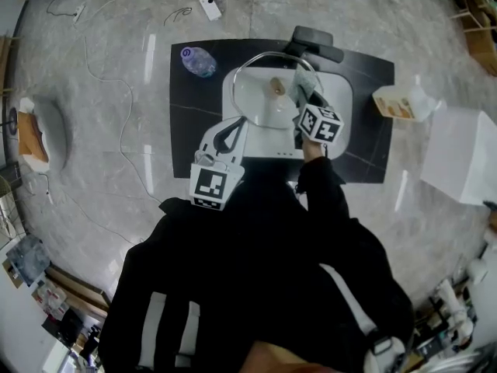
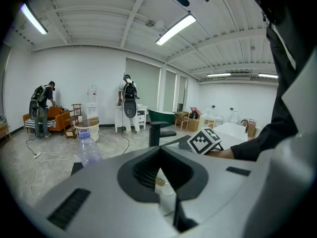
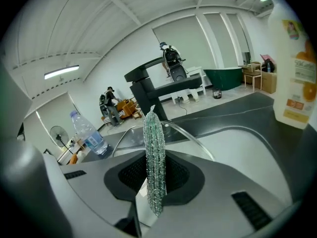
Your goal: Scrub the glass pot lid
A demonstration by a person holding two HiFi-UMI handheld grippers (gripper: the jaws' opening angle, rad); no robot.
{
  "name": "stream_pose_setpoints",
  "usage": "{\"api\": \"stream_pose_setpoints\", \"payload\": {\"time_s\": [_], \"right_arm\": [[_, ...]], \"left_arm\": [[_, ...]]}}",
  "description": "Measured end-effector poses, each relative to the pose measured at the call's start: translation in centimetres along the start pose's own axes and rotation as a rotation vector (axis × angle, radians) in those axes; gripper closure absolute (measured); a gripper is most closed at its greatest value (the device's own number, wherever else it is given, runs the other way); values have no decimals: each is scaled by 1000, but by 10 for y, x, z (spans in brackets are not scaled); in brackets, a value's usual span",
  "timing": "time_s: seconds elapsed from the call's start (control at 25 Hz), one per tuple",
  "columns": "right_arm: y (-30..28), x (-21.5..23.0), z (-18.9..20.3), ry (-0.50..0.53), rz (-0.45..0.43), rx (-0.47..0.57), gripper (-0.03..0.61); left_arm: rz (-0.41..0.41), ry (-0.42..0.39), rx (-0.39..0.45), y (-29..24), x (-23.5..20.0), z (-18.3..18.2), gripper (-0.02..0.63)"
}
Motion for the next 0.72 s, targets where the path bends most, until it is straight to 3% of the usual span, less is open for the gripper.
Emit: {"api": "stream_pose_setpoints", "payload": {"time_s": [0.72], "right_arm": [[-54,-100,42,61,-215,-148,515]], "left_arm": [[-53,59,-18,16,-24,16,612]]}}
Point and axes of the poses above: the fingertips, and each gripper's own axes: y backward along the fingers, x to its right, z out of its underside, the point moved 5 cm from there along y, backward along the fingers, and after that the axes turned 2 degrees about -x, right-handed, at the moved point
